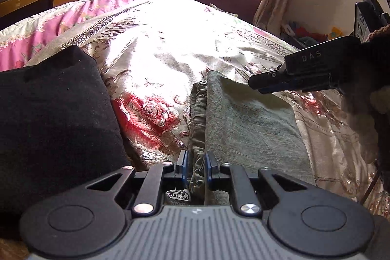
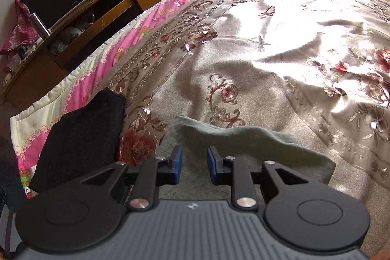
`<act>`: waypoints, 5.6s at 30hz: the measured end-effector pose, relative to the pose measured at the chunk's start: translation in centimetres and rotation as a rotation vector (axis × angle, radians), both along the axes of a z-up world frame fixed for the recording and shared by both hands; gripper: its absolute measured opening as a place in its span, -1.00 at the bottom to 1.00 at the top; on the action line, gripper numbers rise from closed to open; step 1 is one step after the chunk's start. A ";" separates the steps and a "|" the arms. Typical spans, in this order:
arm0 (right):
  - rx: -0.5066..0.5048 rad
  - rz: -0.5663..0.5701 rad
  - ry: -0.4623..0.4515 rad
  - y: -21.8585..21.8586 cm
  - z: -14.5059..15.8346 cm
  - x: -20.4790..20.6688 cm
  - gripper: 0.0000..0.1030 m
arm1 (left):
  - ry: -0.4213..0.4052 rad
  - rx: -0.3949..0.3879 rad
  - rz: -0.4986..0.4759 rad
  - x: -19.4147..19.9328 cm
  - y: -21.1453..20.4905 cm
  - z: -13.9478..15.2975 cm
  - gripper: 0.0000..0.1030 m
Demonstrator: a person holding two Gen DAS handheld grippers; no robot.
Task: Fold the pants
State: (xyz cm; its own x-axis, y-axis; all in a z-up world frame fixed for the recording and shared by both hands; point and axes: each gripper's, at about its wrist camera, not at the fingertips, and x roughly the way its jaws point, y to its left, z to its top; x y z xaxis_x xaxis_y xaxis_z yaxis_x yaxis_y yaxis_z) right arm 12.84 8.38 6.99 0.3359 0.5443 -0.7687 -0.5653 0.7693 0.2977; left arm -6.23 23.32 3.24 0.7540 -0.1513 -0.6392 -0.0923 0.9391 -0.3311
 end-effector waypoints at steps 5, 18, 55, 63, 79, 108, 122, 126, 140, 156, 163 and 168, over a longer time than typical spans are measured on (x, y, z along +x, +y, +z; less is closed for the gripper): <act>-0.004 -0.028 0.040 2.5 -3.1 1.7 -0.52 | -0.053 0.016 0.015 -0.1 -0.3 1.2 -0.44; 0.043 -0.073 -0.020 -0.6 -1.6 1.8 -0.44 | 0.034 0.102 -0.092 5.1 -1.6 -2.2 -0.28; 0.135 -0.165 -0.049 -9.2 -0.7 -4.0 -0.50 | -0.018 0.307 -0.182 4.4 -1.7 -0.8 -0.06; 0.095 0.074 0.175 -3.5 -4.9 -6.5 -0.50 | 0.120 0.416 -0.148 5.0 -2.6 -2.5 -0.07; 0.181 0.113 0.199 -1.3 -4.6 -6.1 -0.40 | 0.021 0.241 -0.135 11.5 -1.2 0.7 -0.06; 0.234 0.040 0.217 -6.1 -3.0 -5.5 -0.18 | 0.085 0.441 -0.132 10.2 -2.2 0.5 0.23; 0.105 -0.205 0.059 -10.3 -5.4 -0.9 -0.11 | 0.096 0.385 -0.162 10.1 -3.0 0.0 0.23; 0.124 -0.201 0.046 -10.7 -5.4 -0.8 -0.01 | 0.100 0.372 -0.177 10.1 -3.3 -0.2 0.23; 0.282 -0.186 0.158 -12.9 -8.3 1.6 0.20 | 0.131 0.109 -0.151 10.0 -2.3 -2.7 0.30; 0.408 -0.141 0.182 -14.2 -9.7 1.5 0.14 | 0.155 0.099 -0.155 9.7 -1.5 -3.3 0.62; 0.447 -0.198 0.242 -15.1 -9.6 1.6 -0.65 | 0.115 0.126 -0.160 10.0 -4.0 -2.3 0.14; 0.425 -0.208 0.209 -17.1 -7.9 0.6 -0.70 | 0.075 0.091 -0.205 11.1 -6.6 -1.3 0.02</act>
State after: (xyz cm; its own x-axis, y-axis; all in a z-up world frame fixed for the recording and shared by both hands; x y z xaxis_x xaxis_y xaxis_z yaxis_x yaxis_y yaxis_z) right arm 13.40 -8.74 -0.93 0.3330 0.7613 -0.5564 -0.3079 0.6455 0.6989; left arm 4.89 16.77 1.92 0.6634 -0.2358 -0.7102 0.0823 0.9663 -0.2439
